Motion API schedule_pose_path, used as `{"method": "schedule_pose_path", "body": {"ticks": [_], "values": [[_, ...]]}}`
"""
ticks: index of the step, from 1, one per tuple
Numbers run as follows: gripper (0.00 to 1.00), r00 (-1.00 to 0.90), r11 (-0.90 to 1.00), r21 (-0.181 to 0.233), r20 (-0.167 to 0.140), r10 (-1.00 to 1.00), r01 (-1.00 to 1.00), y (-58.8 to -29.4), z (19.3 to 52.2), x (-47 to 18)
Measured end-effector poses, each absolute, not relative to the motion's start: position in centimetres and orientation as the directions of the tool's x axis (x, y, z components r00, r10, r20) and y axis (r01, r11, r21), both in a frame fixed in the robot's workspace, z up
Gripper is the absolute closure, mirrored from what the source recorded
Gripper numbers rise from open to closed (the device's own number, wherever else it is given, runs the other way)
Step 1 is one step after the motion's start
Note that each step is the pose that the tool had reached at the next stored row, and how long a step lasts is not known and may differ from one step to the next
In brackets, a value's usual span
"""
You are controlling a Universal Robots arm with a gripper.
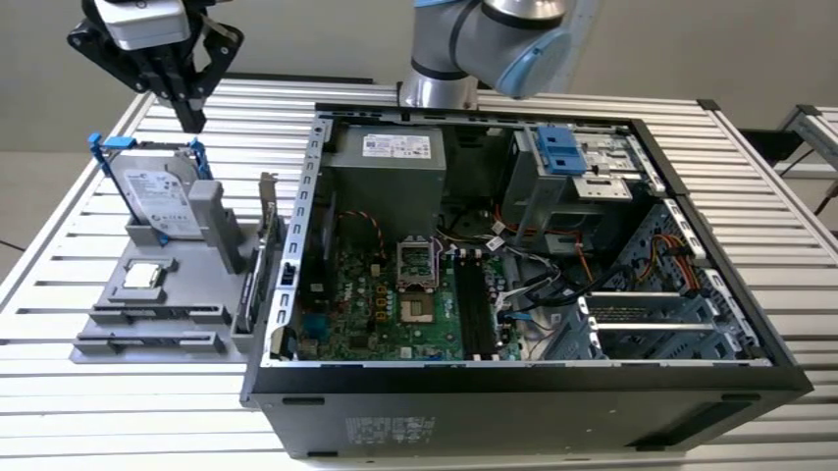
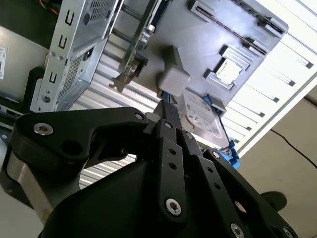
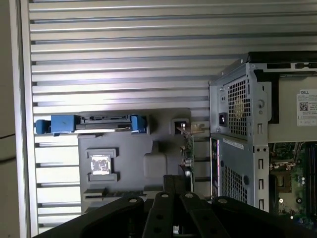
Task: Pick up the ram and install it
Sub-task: 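Reach for the ram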
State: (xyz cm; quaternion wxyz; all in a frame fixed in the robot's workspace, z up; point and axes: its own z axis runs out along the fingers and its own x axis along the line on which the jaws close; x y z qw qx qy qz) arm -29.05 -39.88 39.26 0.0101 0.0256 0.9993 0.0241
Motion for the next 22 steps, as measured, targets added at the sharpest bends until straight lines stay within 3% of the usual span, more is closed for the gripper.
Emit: {"method": "schedule_pose_path", "body": {"ticks": [22], "values": [[1.0, -0.999, 0.998, 0.049, -0.019, 0.049, 0.048, -39.9, 39.3, -31.2]]}}
